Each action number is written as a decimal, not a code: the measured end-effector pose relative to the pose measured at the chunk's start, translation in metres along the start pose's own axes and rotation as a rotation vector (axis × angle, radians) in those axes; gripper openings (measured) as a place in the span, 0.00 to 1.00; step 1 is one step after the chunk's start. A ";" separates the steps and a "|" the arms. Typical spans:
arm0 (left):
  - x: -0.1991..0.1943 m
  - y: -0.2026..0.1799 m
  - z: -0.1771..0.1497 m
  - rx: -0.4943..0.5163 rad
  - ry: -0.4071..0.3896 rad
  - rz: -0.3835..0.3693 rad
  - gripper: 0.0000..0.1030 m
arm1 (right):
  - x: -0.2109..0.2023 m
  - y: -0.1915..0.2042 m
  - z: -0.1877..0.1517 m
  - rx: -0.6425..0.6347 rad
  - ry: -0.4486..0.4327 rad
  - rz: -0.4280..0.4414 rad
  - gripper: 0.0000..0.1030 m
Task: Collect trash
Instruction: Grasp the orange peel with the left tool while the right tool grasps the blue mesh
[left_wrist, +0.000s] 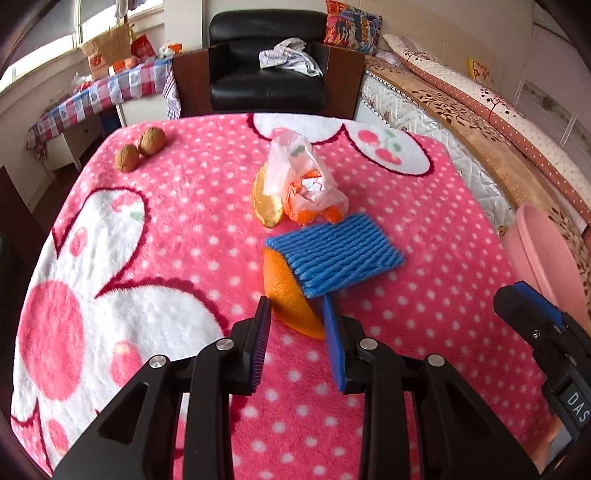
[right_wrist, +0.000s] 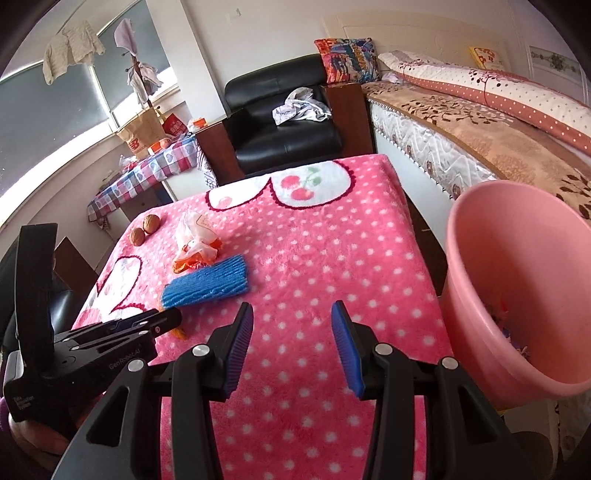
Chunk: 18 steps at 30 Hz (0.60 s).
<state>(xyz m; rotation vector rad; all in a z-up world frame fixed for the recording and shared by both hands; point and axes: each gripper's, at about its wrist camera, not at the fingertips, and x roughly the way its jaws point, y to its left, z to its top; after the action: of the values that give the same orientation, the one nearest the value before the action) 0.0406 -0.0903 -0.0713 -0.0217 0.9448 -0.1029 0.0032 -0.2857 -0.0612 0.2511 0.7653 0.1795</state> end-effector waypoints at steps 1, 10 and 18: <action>0.000 0.000 0.000 0.006 -0.002 -0.001 0.28 | 0.001 0.000 0.000 -0.002 0.004 0.007 0.42; -0.003 0.022 -0.003 -0.011 0.006 -0.003 0.04 | 0.025 0.025 0.007 0.018 0.085 0.151 0.42; -0.020 0.046 -0.004 -0.027 -0.065 0.037 0.04 | 0.049 0.039 0.013 0.105 0.153 0.174 0.43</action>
<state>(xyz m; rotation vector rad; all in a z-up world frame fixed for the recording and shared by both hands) 0.0290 -0.0423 -0.0606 -0.0322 0.8815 -0.0553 0.0447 -0.2381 -0.0729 0.4072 0.9062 0.3266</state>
